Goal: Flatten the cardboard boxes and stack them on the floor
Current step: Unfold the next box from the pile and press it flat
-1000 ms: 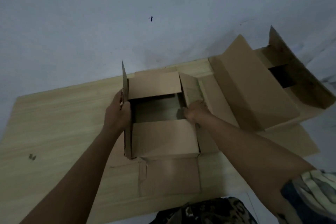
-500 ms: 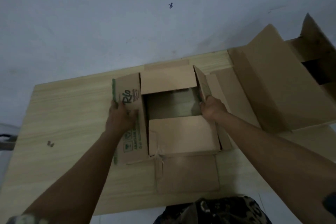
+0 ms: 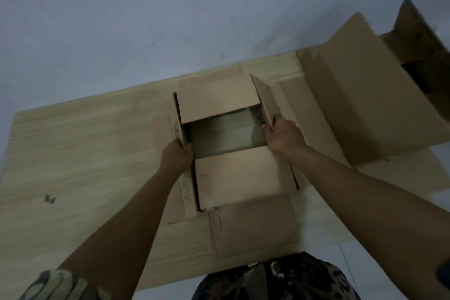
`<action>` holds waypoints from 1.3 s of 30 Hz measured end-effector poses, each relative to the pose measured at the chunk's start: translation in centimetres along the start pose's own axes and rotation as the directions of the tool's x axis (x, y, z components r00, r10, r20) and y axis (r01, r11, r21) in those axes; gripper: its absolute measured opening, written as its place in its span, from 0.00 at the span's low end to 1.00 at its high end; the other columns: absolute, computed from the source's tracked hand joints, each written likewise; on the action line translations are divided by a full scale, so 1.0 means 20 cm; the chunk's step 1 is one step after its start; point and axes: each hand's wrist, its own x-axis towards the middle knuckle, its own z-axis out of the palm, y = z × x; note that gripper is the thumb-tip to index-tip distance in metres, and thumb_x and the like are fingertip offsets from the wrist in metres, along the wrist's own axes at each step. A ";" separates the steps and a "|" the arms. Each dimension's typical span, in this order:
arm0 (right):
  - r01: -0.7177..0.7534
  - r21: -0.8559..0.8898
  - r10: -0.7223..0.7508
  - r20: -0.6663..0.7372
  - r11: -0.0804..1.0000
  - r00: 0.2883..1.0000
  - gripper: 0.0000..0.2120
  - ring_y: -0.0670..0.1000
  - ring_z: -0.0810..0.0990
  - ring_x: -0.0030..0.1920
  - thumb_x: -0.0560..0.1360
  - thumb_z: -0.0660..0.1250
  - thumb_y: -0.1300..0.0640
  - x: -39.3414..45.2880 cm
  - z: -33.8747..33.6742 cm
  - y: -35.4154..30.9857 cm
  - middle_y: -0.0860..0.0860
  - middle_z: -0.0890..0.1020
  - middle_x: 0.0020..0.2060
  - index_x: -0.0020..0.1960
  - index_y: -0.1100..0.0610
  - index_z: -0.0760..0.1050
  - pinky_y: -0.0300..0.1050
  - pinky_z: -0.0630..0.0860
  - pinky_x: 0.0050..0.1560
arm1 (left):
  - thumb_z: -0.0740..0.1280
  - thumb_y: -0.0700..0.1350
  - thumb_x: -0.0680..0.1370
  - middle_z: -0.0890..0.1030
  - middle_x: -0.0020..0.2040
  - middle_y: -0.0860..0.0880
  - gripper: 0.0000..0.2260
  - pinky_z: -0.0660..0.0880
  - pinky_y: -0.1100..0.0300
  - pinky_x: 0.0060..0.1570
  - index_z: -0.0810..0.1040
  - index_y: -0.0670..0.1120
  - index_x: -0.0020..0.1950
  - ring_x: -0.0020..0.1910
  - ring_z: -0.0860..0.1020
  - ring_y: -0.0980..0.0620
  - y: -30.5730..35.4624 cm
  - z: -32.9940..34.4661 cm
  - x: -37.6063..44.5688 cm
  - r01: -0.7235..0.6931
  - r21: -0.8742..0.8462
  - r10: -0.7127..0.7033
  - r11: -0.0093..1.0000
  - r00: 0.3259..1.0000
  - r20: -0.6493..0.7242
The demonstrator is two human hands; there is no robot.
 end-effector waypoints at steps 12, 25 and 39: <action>0.353 -0.158 -0.307 0.257 0.922 0.916 0.24 0.52 0.74 0.35 0.83 0.52 0.42 -0.34 -0.13 -0.25 0.50 0.72 0.32 0.32 0.51 0.67 0.47 0.69 0.41 | 0.67 0.53 0.77 0.80 0.60 0.39 0.23 0.76 0.51 0.59 0.76 0.38 0.64 0.59 0.78 0.39 0.04 -0.04 -0.03 -0.061 0.052 0.057 0.997 0.996 0.068; 0.204 -0.211 0.051 0.804 0.956 0.592 0.42 0.55 0.70 0.71 0.70 0.59 0.23 -0.69 -0.16 -0.28 0.49 0.70 0.73 0.75 0.47 0.69 0.54 0.69 0.67 | 0.58 0.51 0.82 0.77 0.62 0.35 0.22 0.75 0.52 0.51 0.74 0.34 0.66 0.58 0.78 0.37 0.12 -0.06 -0.04 -0.123 0.201 0.099 0.972 0.987 0.125; 0.564 -0.431 -0.632 -0.018 0.704 0.775 0.37 0.52 0.75 0.19 0.67 0.48 0.21 -0.78 0.34 0.02 0.51 0.74 0.18 0.24 0.51 0.74 0.38 0.60 0.28 | 0.71 0.48 0.74 0.76 0.52 0.42 0.14 0.74 0.46 0.50 0.78 0.43 0.57 0.51 0.76 0.41 0.08 0.02 -0.11 -0.662 0.405 0.776 0.631 0.552 -0.305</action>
